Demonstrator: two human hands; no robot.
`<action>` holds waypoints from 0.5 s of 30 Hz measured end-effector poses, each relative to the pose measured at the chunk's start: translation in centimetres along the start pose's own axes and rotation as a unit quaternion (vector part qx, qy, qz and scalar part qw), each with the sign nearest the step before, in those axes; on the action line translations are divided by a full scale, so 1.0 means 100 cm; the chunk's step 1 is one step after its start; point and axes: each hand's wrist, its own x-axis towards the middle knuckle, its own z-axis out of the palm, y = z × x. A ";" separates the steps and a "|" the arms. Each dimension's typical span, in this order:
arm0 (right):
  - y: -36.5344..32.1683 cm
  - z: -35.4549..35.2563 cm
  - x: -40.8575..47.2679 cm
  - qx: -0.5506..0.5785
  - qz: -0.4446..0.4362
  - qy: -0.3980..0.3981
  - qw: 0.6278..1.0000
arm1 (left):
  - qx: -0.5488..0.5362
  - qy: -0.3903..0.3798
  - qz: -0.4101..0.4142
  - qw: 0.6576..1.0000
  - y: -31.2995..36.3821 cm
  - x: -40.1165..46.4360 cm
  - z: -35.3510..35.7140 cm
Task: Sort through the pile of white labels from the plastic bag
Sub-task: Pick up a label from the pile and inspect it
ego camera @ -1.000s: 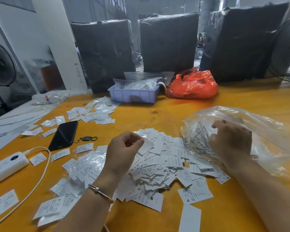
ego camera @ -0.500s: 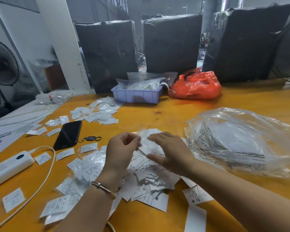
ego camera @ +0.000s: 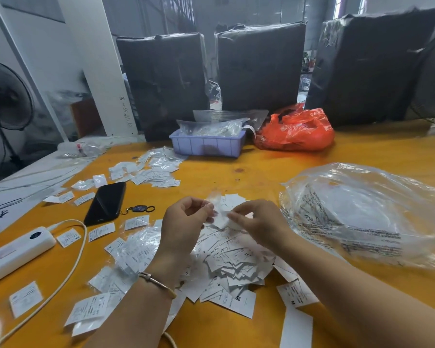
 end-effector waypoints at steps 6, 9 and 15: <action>0.012 -0.041 -0.026 0.395 0.154 0.032 0.905 | -0.015 -0.074 0.022 0.997 0.008 -0.010 0.005; 0.019 -0.049 -0.035 0.468 0.168 0.022 0.867 | -0.032 -0.119 0.027 0.992 0.011 -0.015 0.008; 0.026 -0.052 -0.046 0.478 0.114 0.032 0.871 | -0.064 -0.161 0.034 0.984 0.015 -0.021 0.010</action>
